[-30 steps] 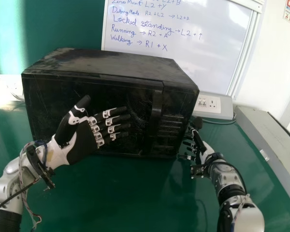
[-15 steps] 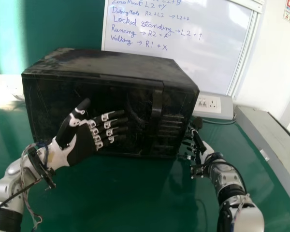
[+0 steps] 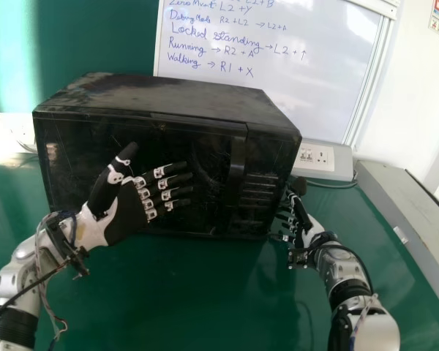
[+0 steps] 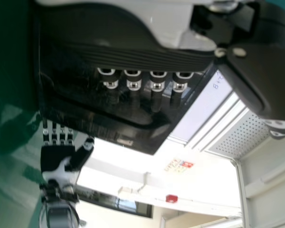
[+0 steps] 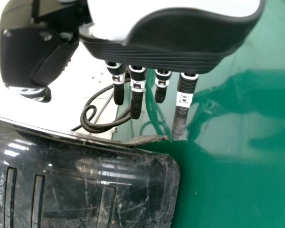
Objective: Open the door of oven
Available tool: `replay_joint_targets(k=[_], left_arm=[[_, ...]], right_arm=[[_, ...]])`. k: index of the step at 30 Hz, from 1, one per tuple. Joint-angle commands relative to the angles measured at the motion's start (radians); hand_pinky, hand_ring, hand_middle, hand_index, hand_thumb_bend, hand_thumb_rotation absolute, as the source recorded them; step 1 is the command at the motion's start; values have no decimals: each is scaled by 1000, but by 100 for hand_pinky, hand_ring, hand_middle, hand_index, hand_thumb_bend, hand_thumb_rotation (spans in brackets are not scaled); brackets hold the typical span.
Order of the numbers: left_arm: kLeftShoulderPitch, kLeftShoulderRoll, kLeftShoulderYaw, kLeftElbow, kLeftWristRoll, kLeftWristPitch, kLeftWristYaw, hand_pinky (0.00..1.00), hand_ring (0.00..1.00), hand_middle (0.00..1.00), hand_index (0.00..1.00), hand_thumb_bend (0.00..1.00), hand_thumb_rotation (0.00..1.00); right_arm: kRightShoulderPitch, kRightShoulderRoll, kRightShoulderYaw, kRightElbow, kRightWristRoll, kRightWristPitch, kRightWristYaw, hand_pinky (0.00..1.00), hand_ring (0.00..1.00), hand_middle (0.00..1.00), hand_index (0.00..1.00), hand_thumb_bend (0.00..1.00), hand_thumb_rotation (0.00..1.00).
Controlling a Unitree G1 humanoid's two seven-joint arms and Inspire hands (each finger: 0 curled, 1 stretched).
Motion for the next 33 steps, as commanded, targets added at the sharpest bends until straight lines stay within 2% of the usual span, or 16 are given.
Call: replay_joint_targets(k=[1, 3, 5, 8, 12, 14, 17, 22, 25, 33], left_arm=[[-31, -17, -12, 13, 16, -8, 25, 91, 100, 100, 100, 100, 69], [-45, -26, -14, 27, 25, 6, 55, 90, 100, 100, 100, 100, 69], [-59, -33, -17, 49, 39, 3, 71, 90, 100, 100, 100, 100, 71], [-83, -43, -21, 84, 57, -8, 83, 90, 100, 100, 100, 100, 72], [-115, -52, -17, 134, 71, -10, 104, 93, 100, 100, 100, 100, 71], [-127, -60, -15, 162, 81, -33, 118, 94, 100, 100, 100, 100, 71], [-151, -72, -4, 225, 86, -62, 143, 97, 100, 100, 100, 100, 73], [-187, -84, -1, 310, 98, -104, 142, 100, 100, 100, 100, 100, 76], [-201, -92, 0, 341, 105, -124, 130, 100, 100, 100, 100, 100, 77], [-242, -111, 1, 417, 121, -151, 113, 100, 100, 100, 100, 100, 77]], right_arm=[[-16, 3, -11, -3, 13, 5, -4, 65, 74, 90, 96, 74, 48], [-15, 4, -14, -3, 15, 2, -5, 65, 73, 89, 95, 73, 44], [-12, 4, -4, -4, 3, -5, -1, 61, 70, 88, 96, 71, 48], [-8, 4, -2, -4, 3, -11, 10, 61, 72, 90, 98, 72, 50], [-14, 7, -13, -3, 13, 6, -2, 61, 71, 89, 96, 73, 48], [-12, 8, -4, -4, 4, -3, -1, 61, 72, 89, 96, 71, 47], [-13, 10, -7, -5, 7, -4, -8, 63, 73, 89, 95, 72, 51], [-13, 12, 3, -6, -2, -8, -13, 64, 74, 89, 94, 73, 66], [-16, 12, 7, -5, -6, 2, -22, 64, 73, 89, 94, 79, 72], [-14, 9, 17, -4, -12, -4, -16, 62, 71, 88, 93, 83, 75]])
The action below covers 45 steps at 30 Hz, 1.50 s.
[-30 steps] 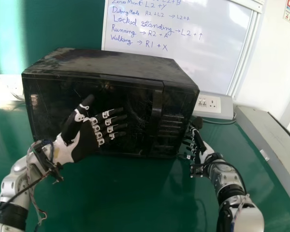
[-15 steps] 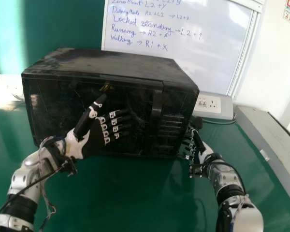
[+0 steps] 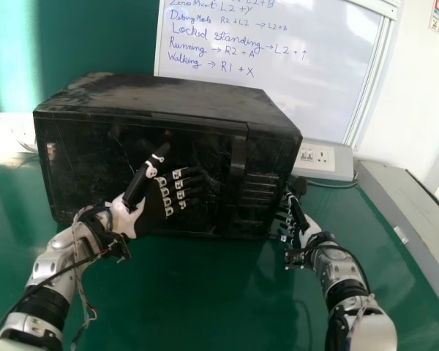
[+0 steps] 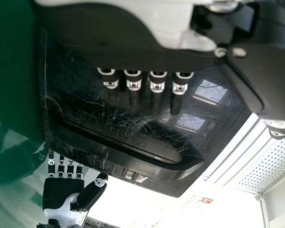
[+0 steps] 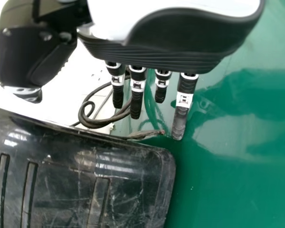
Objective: Open the door of oven
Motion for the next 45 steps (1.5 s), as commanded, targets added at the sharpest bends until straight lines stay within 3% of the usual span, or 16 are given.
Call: replay_joint_targets(k=[1, 5, 11, 16, 22, 27, 36, 42, 45], left_arm=[[-32, -18, 3, 30, 8, -12, -11, 100, 100, 100, 100, 100, 77], [-65, -28, 6, 80, 18, -4, -7, 100, 100, 100, 100, 100, 76], [-111, -41, 2, 156, 57, -36, 16, 99, 100, 100, 100, 100, 74], [-143, -56, 7, 209, 80, -74, 21, 98, 100, 100, 100, 100, 73], [-176, -69, 14, 252, 94, -81, 20, 97, 100, 100, 100, 100, 72], [-191, -85, 12, 270, 104, -75, 35, 96, 100, 100, 100, 100, 73], [-208, -108, -5, 287, 165, -91, 72, 91, 100, 100, 100, 100, 75], [-217, -119, -7, 299, 194, -96, 91, 88, 100, 100, 100, 100, 74], [-221, -127, -9, 304, 209, -98, 104, 87, 100, 100, 100, 100, 73]], right_arm=[[-14, -6, -1, -1, 2, -1, 5, 63, 71, 88, 93, 82, 75], [-12, -3, -5, -2, 5, -6, 2, 66, 74, 89, 94, 76, 76], [-11, -2, -4, -1, 3, -6, 1, 64, 72, 89, 93, 79, 72], [-10, -4, 10, -2, -7, -12, 13, 66, 73, 90, 95, 82, 79], [-11, -5, 10, -2, -7, -10, 7, 65, 71, 88, 94, 76, 79], [-11, -3, 6, -1, -3, -7, -2, 65, 72, 88, 92, 82, 77], [-13, -1, 7, -1, -4, -1, -9, 62, 69, 87, 93, 77, 76], [-14, 0, 7, -3, -4, -5, -3, 63, 68, 87, 92, 80, 75], [-16, 1, 4, -3, -2, 1, -8, 63, 69, 87, 92, 75, 75]])
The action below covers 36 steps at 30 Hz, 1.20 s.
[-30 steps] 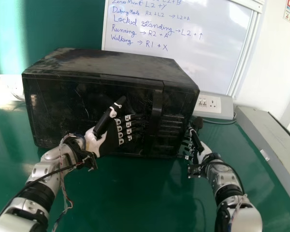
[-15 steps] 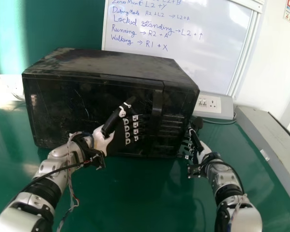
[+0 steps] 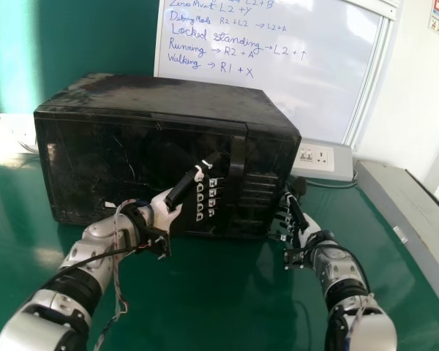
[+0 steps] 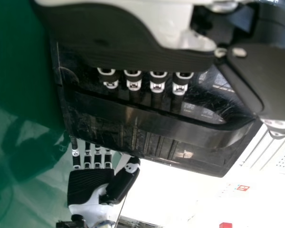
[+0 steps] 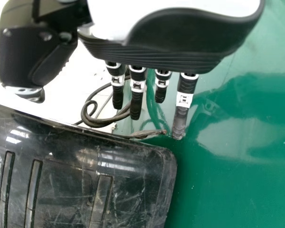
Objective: Open the door of oven
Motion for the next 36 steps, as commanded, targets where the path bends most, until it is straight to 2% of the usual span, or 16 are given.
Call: replay_joint_targets(k=[1, 5, 11, 15, 18, 20, 22, 25, 28, 30, 36], left_arm=[[-20, -19, -13, 18, 20, -9, 9, 87, 100, 100, 100, 100, 73], [-26, -38, -16, 20, 36, -13, 9, 83, 100, 100, 100, 100, 74], [-33, -55, -8, 24, 41, -14, 13, 84, 100, 100, 100, 100, 71], [-38, -65, -11, 31, 48, -21, 12, 85, 100, 100, 100, 100, 70], [-40, -75, -23, 33, 66, -44, 18, 83, 100, 100, 100, 100, 69], [-40, -74, -56, 33, 106, -79, 15, 81, 99, 100, 100, 100, 72], [-43, -73, -81, 33, 135, -108, 17, 81, 98, 100, 100, 100, 76], [-52, -78, -90, 34, 148, -118, 26, 80, 96, 100, 100, 100, 76], [-61, -82, -100, 37, 161, -130, 32, 78, 95, 100, 100, 100, 78], [-66, -84, -104, 40, 169, -134, 36, 78, 93, 100, 100, 99, 78], [-74, -83, -138, 52, 214, -154, 55, 73, 88, 100, 100, 99, 81]], right_arm=[[-14, 0, -4, 2, 4, 4, -6, 61, 68, 86, 92, 77, 74], [-14, -1, -3, 2, 3, 3, -3, 63, 69, 87, 92, 78, 73], [-15, 0, -3, 3, 3, 2, -8, 61, 68, 86, 91, 79, 74], [-16, 2, 5, 2, -4, -2, -6, 61, 67, 85, 92, 75, 73], [-18, 5, -6, 2, 9, 2, -2, 60, 66, 86, 92, 79, 73], [-19, 6, -10, 2, 12, 5, -3, 61, 68, 86, 91, 81, 71], [-20, 8, -15, 3, 15, 10, -11, 61, 69, 86, 91, 79, 72], [-20, 9, -12, 2, 9, 6, -11, 62, 70, 86, 91, 74, 71], [-18, 8, -8, 1, 5, -2, 0, 63, 71, 87, 92, 79, 70], [-16, 7, 0, 0, -2, -8, 5, 62, 71, 87, 92, 78, 74], [-21, 10, -16, 1, 13, 7, -5, 61, 70, 86, 90, 75, 68]])
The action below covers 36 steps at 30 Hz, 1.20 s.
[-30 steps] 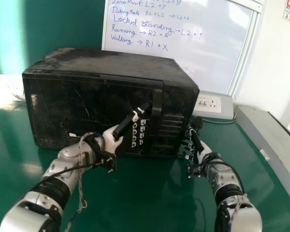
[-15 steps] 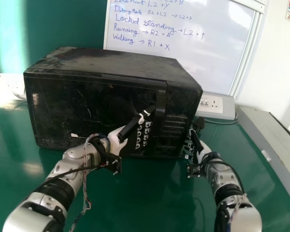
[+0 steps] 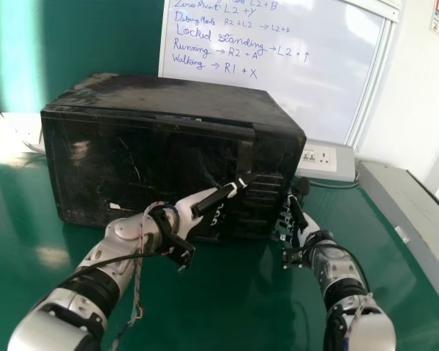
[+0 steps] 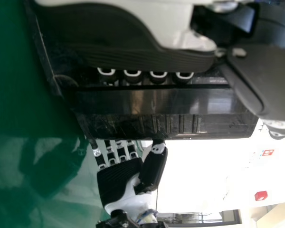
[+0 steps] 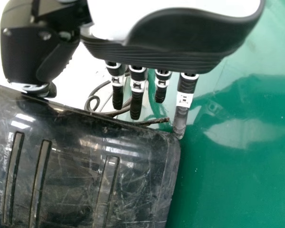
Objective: Open the door of oven
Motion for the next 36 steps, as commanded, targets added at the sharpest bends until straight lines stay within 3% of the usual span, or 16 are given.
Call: replay_joint_targets(k=[1, 6, 10, 14, 17, 21, 27, 31, 34, 36], left_arm=[[-32, -23, -23, 13, 21, -22, -7, 72, 88, 100, 100, 99, 81], [-39, -27, -22, 21, 36, -23, 6, 69, 86, 98, 100, 100, 79], [-49, -30, -18, 22, 33, -18, 4, 61, 78, 89, 95, 98, 78], [-34, -39, -13, 22, 36, -30, 64, 53, 69, 83, 90, 96, 73], [-32, -39, -12, 24, 38, -23, 81, 55, 70, 85, 92, 97, 74], [-38, -40, -2, 26, 28, -2, 77, 54, 70, 84, 92, 99, 75], [-32, -55, 46, 26, -17, 16, 58, 45, 61, 81, 90, 95, 72], [-32, -63, 58, 28, -27, 30, 61, 41, 57, 78, 92, 98, 70], [-34, -64, 53, 25, -19, 27, 64, 37, 53, 71, 85, 98, 71], [-30, -68, 74, 25, -39, 34, 62, 35, 52, 69, 86, 98, 69]], right_arm=[[-17, 2, -7, 1, 12, 0, 9, 61, 70, 86, 89, 74, 68], [-16, 3, -4, 1, 7, -2, 6, 63, 71, 86, 91, 74, 67], [-17, 4, -2, 0, 7, -1, 12, 64, 70, 87, 91, 73, 70], [-20, 7, -10, 0, 15, 8, 6, 65, 73, 89, 92, 71, 71], [-19, 8, -6, 0, 9, 1, 7, 65, 73, 89, 92, 72, 72], [-18, 7, 3, 0, 0, -1, 5, 64, 71, 88, 91, 75, 75], [-20, 9, 4, 0, 1, 5, 2, 59, 68, 87, 90, 75, 75], [-23, 11, -9, 0, 15, 13, 5, 60, 71, 89, 94, 71, 74], [-20, 10, -11, 0, 14, 10, 8, 62, 71, 89, 94, 67, 74], [-22, 11, -12, 0, 15, 13, 8, 62, 71, 89, 95, 67, 74]])
